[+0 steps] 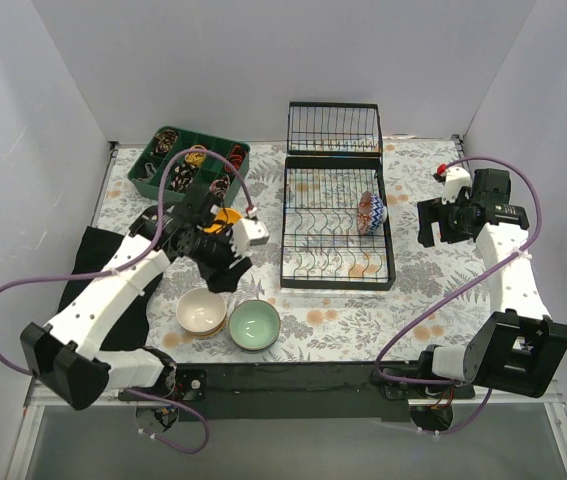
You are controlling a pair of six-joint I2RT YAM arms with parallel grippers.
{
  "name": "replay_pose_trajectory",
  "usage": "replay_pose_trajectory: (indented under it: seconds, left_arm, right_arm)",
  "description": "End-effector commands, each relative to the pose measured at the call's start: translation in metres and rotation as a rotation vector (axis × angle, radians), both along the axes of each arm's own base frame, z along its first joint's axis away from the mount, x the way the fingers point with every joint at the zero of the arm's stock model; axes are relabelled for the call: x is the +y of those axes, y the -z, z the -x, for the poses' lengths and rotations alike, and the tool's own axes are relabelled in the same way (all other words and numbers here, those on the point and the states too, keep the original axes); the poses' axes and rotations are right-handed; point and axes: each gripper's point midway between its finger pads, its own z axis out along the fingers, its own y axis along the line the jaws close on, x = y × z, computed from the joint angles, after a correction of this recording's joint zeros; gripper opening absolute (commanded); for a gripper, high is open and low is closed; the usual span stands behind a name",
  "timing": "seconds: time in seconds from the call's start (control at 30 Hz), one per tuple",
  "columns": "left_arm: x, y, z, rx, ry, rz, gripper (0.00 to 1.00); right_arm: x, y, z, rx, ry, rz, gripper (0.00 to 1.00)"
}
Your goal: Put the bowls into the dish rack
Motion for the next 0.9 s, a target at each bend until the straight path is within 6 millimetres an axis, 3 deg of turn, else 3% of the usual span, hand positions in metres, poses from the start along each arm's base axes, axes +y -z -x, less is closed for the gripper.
replay_pose_trajectory:
  seconds: [0.0,0.1,0.2,0.3,0.87]
  left_arm:
    - [0.067,0.02,0.048,-0.045,0.133,-0.231,0.55]
    - [0.093,0.035,0.058,-0.15,0.243,-0.303,0.57]
    - [0.102,0.053,0.067,-0.124,0.267,-0.336,0.56]
    - [0.103,0.065,0.074,-0.091,0.281,-0.336,0.54]
    - [0.093,0.098,0.072,-0.064,0.321,-0.307,0.51]
  right_arm:
    - [0.005,-0.011,-0.005,-0.052,-0.033,-0.022,0.92]
    - [0.006,-0.013,-0.006,-0.058,-0.038,-0.023,0.92]
    - [0.007,-0.016,-0.006,-0.061,-0.043,-0.03,0.92]
    - [0.007,-0.018,-0.005,-0.055,-0.045,-0.028,0.92]
    - [0.006,-0.018,0.007,-0.049,-0.036,-0.014,0.92]
